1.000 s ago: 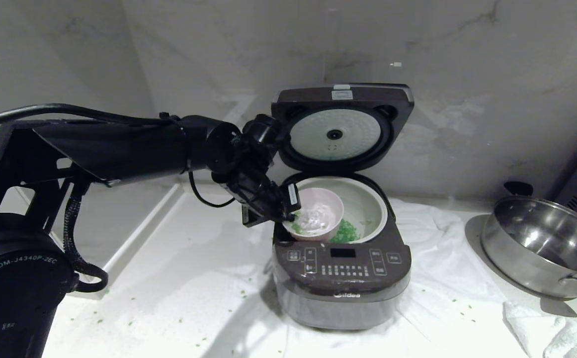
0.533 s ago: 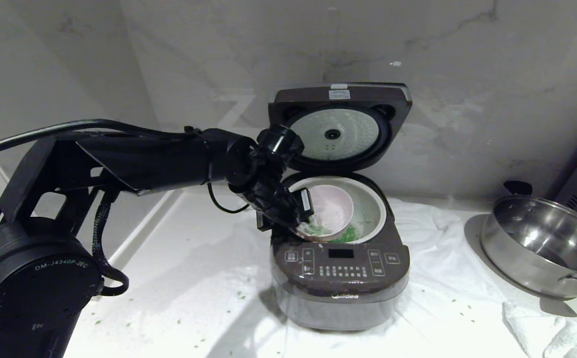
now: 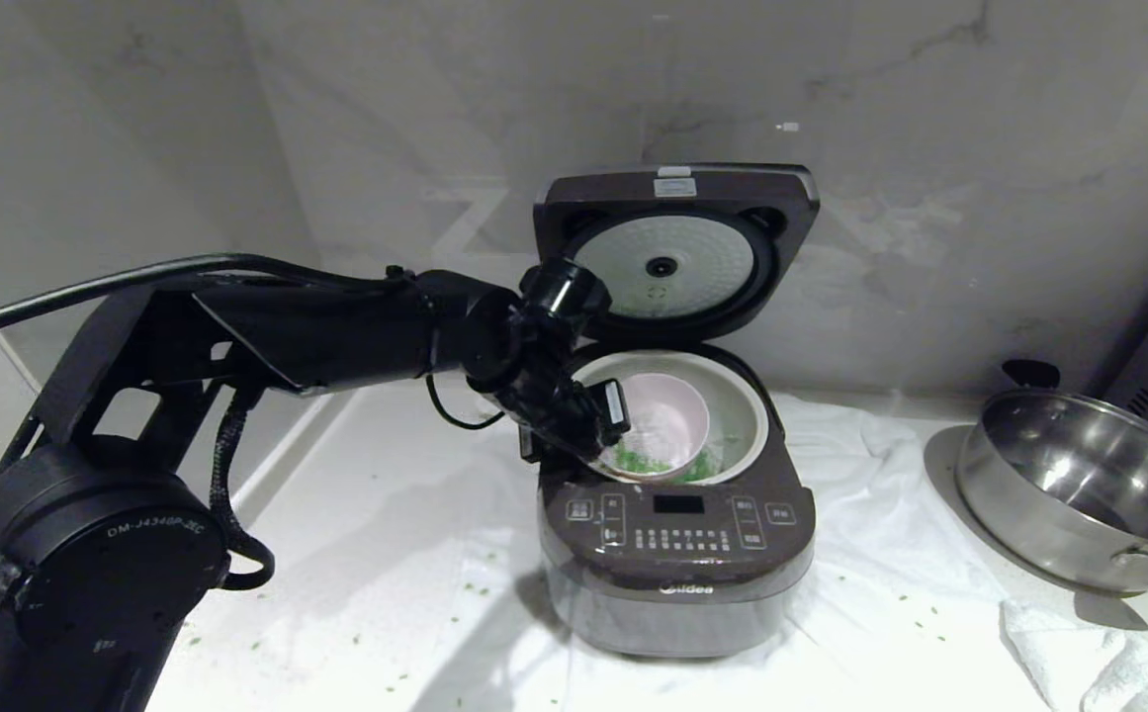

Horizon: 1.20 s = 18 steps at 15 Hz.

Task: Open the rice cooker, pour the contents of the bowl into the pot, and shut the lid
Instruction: Pour the water from the bowl into the rice cooker

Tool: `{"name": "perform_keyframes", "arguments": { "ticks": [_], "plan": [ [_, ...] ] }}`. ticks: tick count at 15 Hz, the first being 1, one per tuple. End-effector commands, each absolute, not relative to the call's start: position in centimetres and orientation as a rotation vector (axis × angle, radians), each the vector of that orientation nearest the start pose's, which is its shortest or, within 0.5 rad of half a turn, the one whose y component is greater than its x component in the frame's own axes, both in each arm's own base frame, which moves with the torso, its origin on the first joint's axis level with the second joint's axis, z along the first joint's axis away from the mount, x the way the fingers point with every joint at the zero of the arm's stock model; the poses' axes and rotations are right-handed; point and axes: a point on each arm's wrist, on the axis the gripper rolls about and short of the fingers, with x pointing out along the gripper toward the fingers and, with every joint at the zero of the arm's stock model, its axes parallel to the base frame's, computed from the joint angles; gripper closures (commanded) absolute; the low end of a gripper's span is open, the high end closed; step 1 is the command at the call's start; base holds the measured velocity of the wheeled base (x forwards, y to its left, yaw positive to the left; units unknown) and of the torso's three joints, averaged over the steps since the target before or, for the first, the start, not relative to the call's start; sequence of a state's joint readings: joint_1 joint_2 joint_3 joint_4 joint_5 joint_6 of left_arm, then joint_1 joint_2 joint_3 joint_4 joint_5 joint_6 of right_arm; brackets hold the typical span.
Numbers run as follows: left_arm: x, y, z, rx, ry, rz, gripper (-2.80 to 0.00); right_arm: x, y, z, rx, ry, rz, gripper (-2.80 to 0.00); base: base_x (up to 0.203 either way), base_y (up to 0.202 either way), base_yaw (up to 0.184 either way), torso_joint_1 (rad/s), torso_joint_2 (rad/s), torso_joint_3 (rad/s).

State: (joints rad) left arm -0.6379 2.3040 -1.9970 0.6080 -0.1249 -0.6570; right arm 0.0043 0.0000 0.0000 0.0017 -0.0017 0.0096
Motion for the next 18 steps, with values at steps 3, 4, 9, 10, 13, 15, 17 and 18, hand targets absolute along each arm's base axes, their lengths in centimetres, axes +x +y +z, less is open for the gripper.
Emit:
{"name": "perform_keyframes", "arguments": {
  "ticks": [3,4,9,10,13,15,17,18],
  "plan": [
    [36.8,-27.5,15.1,-0.365,1.081,-0.373,0.00,-2.3,0.0,7.5,0.009,0.002,0.003,0.00,0.000,0.000,0.000,0.000,0.00,0.000],
    [36.9,-27.6,15.3,-0.378,1.064,-0.378,0.00,-2.3,0.0,7.5,0.009,0.002,0.003,0.00,0.000,0.000,0.000,0.000,0.00,0.000],
    [37.4,-28.6,17.7,-0.443,0.839,-0.374,0.00,-2.3,0.0,7.5,0.009,0.002,0.003,0.00,0.000,0.000,0.000,0.000,0.00,0.000],
    [37.1,-28.9,18.4,-0.452,0.802,-0.397,0.00,-2.3,0.0,7.5,0.009,0.004,0.003,0.00,0.000,0.000,0.000,0.000,0.00,0.000],
    [36.7,-30.5,17.7,-0.374,0.763,-0.425,0.00,-2.3,0.0,7.5,0.009,0.003,0.003,0.00,0.000,0.000,0.000,0.000,0.00,0.000],
    [37.4,-31.8,15.2,-0.292,0.673,-0.307,0.00,-2.3,0.0,7.5,0.009,0.002,0.003,0.00,0.000,0.000,0.000,0.000,0.00,0.000],
    [38.4,-33.2,13.2,-0.234,0.505,-0.187,0.00,-2.3,0.0,7.5,0.009,0.002,0.003,0.00,0.000,0.000,0.000,0.000,0.00,0.000],
    [38.4,-33.7,12.9,-0.226,0.457,-0.178,0.00,-2.3,0.0,7.5,0.009,0.002,0.003,0.00,0.000,0.000,0.000,0.000,0.00,0.000]
  ]
}}
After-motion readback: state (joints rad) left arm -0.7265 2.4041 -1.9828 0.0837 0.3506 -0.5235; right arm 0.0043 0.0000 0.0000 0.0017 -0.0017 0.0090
